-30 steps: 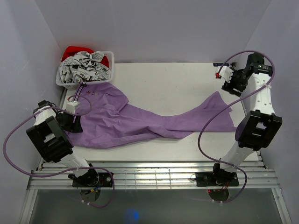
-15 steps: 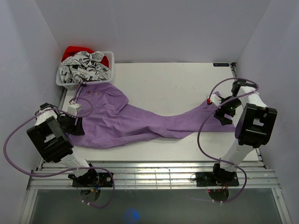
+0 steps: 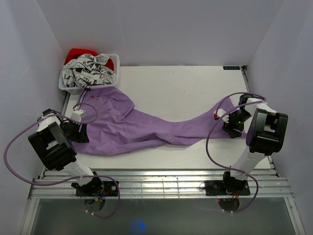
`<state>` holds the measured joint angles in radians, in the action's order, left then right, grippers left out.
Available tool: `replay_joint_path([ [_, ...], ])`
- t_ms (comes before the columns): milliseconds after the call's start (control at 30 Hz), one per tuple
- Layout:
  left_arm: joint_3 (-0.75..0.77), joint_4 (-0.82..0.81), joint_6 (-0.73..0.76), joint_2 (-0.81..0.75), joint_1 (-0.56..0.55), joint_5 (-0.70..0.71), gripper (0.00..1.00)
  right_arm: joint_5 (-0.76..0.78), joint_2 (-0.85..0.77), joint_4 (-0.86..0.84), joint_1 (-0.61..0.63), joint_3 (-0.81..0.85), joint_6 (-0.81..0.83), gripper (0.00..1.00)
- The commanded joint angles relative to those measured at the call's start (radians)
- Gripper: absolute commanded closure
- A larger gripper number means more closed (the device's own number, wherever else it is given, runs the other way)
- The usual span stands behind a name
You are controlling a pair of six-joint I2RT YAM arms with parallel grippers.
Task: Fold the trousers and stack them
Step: Flatten the trousers out
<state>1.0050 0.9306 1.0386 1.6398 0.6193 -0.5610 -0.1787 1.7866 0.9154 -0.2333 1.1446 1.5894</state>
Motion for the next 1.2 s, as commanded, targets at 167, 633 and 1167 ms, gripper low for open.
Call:
replay_joint_path([
  [167,0.000,-0.006,0.012,-0.044,-0.004,-0.019,0.31,-0.019,-0.093,0.065,-0.001,0.033,0.011,0.91],
  [633,-0.016,-0.049,-0.012,-0.009,-0.003,-0.022,0.33,-0.079,0.052,0.134,0.048,0.733,-0.129,0.92],
  [1167,0.010,-0.043,-0.043,-0.070,-0.001,-0.022,0.29,0.240,0.348,-0.279,0.189,0.872,-0.353,0.03],
])
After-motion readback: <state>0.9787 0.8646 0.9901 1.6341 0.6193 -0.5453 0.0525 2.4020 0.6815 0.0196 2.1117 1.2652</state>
